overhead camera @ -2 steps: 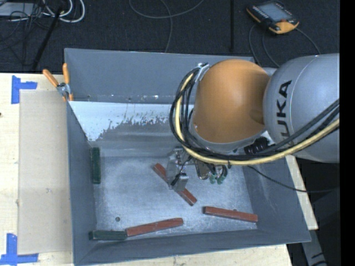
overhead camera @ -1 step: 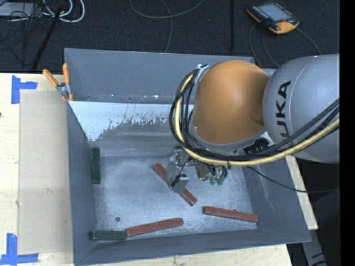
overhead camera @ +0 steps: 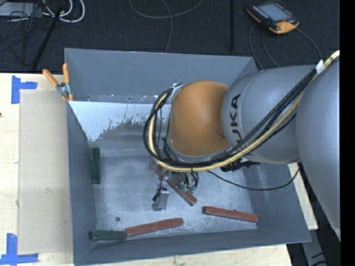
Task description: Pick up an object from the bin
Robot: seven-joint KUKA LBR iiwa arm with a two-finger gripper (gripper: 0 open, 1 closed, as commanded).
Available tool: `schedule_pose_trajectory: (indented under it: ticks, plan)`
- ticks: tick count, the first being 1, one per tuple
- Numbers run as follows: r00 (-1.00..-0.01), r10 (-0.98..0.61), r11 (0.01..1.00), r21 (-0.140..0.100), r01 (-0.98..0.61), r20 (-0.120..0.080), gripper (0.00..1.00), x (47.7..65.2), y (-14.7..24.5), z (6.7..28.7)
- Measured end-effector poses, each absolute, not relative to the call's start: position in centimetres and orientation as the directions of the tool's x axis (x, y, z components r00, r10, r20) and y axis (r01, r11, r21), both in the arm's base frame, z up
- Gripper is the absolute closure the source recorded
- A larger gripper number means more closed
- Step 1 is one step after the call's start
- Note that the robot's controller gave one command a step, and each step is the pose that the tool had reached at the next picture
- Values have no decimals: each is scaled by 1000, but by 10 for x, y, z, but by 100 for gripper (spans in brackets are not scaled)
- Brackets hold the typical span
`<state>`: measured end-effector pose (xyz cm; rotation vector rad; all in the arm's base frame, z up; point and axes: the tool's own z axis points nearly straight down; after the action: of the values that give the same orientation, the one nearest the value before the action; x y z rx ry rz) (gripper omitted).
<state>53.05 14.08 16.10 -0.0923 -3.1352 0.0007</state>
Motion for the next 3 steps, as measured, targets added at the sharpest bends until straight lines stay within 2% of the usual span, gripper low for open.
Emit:
schedule_pose_trajectory:
  ticks: [1,2,3]
  plan:
    - [-998,59,998,0,59,2,0,531,141,162]
    - [-999,54,999,3,54,-4,0,535,97,125]
    - [-998,-61,998,-5,-61,4,0,523,72,94]
